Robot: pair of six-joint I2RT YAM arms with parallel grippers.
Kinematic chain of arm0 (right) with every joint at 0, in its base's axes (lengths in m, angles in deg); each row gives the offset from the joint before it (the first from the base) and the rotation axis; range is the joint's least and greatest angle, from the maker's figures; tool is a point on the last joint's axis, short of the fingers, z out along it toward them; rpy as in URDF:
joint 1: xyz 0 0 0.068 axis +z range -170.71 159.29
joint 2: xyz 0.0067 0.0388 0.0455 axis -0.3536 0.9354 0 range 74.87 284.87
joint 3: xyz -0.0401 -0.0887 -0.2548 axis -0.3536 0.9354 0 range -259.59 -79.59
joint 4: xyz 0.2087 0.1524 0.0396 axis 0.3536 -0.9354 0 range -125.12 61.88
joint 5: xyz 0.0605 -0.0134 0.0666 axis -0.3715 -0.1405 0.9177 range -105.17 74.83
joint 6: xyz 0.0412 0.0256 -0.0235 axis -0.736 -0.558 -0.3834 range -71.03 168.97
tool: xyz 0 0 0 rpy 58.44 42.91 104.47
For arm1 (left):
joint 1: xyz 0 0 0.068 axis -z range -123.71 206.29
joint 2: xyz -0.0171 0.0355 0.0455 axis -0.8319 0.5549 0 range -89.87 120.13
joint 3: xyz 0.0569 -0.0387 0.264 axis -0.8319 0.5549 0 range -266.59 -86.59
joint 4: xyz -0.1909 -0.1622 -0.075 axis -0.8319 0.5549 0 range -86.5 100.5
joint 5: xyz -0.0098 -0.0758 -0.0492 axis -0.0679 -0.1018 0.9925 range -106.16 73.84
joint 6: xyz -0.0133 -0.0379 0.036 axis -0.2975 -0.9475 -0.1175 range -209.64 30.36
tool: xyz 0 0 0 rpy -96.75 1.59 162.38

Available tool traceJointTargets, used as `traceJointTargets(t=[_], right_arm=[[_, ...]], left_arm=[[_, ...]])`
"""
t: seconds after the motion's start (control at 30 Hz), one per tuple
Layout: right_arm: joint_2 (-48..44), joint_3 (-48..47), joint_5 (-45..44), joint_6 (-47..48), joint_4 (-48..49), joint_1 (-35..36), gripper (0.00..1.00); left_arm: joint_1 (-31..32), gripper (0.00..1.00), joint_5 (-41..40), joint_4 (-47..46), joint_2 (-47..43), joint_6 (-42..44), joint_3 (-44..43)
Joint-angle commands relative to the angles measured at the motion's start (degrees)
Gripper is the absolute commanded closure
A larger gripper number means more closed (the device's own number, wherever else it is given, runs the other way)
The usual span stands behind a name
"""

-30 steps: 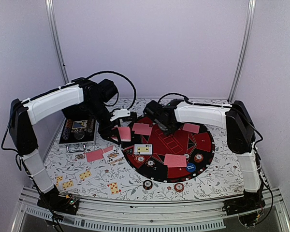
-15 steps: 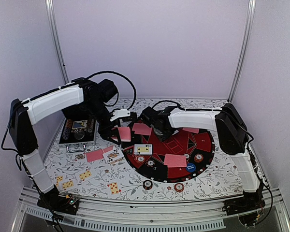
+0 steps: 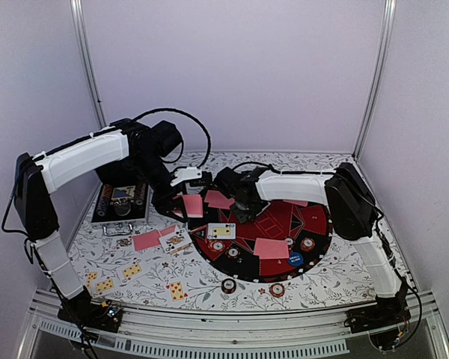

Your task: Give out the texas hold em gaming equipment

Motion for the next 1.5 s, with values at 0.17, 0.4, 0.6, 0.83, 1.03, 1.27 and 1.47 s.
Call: traceJointTargets(t=[0.17,0.4,0.6,0.83,1.03,1.27,1.47], right_arm=[[-2.30,1.86,6.93,-4.84,0.61,-0.55,0.60],[-9.90,4.78,16.05,-7.23,4.91,-4.04,0.48],[-19.85,14.03,31.74,-12.33,14.35,-8.99,0.43],[-30.16,30.96,60.53,-23.26,35.22,-12.11,0.32],[-30.18,40.88,75.61,-41.52,60.94,-11.03,0.25],[-25.42,37.04,77.65,-48.32,66.51,-6.16,0.21],[-19.97,33.44,79.23,-52.46,70.65,-3.98,0.20]], left_arm=[[-0.35,0.74,1.29,0.86,-0.39,0.40,-1.64],[-0.35,0.74,1.32,0.64,-0.56,0.39,-1.36],[-0.35,0.74,1.20,0.68,-0.55,0.40,-1.53],[-0.35,0.74,0.59,-0.43,-0.76,0.31,-0.91],[-0.33,0.74,0.49,-0.96,-0.91,-0.21,-0.79],[-0.35,0.74,-0.30,-2.56,-1.05,-0.99,-0.34],[-0.26,0.74,-0.02,-2.66,-1.04,-1.02,-0.66]])
